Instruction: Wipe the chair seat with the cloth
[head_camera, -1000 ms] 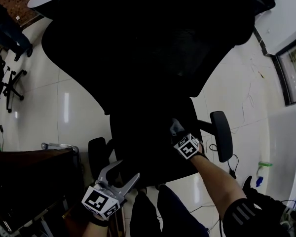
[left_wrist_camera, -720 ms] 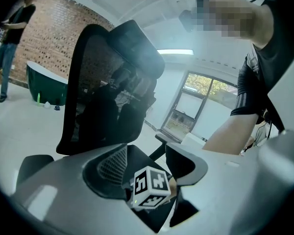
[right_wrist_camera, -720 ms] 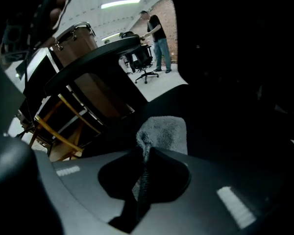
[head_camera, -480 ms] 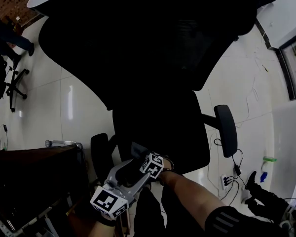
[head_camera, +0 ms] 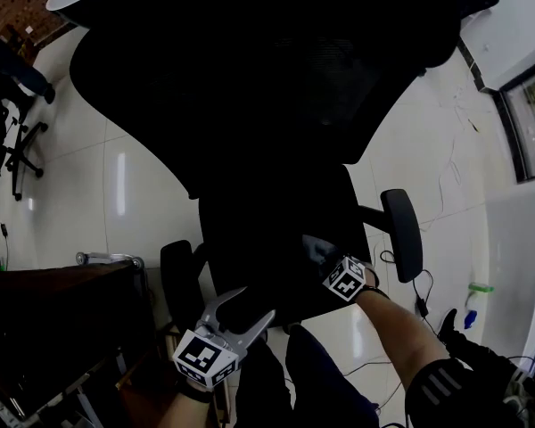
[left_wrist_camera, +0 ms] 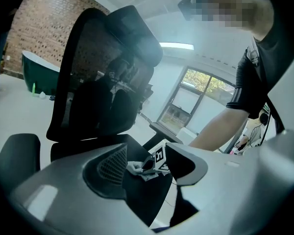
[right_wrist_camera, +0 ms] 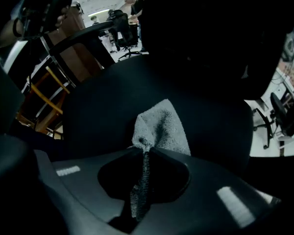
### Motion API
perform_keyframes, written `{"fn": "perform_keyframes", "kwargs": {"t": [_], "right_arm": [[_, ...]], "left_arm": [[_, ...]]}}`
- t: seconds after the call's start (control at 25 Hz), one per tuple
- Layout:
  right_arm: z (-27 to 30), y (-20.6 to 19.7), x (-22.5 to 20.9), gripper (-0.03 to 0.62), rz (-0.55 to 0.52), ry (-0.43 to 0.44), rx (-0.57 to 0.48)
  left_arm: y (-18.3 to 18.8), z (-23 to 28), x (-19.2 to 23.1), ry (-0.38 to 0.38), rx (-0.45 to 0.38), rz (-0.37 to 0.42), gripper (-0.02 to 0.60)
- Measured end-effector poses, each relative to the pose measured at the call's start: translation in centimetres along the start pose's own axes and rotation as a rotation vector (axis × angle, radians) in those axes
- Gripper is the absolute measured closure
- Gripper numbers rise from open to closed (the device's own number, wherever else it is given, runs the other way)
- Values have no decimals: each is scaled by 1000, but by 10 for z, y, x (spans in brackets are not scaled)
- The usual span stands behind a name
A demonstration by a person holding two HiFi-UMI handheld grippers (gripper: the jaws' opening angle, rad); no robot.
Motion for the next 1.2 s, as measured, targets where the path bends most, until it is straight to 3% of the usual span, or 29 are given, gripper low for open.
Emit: {"fn": "perform_keyframes", "kwargs": {"t": [0.2, 0.28, 0.36, 0.44, 0.72, 0.92, 1.2], "right_arm": [[-22, -16, -21, 571, 111, -138, 4], [-24, -2, -5, 571, 145, -134, -47], [-14, 24, 33, 571, 140, -53, -114], [6, 53, 81, 571, 72, 47, -156], [53, 139, 213, 571, -91, 286, -185], [75, 110, 211, 571, -139, 284, -106], [43, 13, 134, 571, -83, 183, -34]], "left_arm": [[-9, 25, 9, 16, 53, -7, 314], [-2, 36, 15, 28, 56, -5, 314], [10, 43, 22, 38, 46, 7, 314], [21, 48, 26, 42, 37, 23, 314], [31, 50, 30, 69, 26, 32, 314], [17, 49, 31, 72, 44, 12, 314], [1, 48, 28, 55, 81, -2, 314]]}}
Point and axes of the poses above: the fingertips, and each gripper's own axes: z forward along the fingers, x to its left, y out of its top, the point moved 6 cm from there along -z, backward along the fingers, and after that the axes turned 6 degrees about y, right-handed, at the moved point
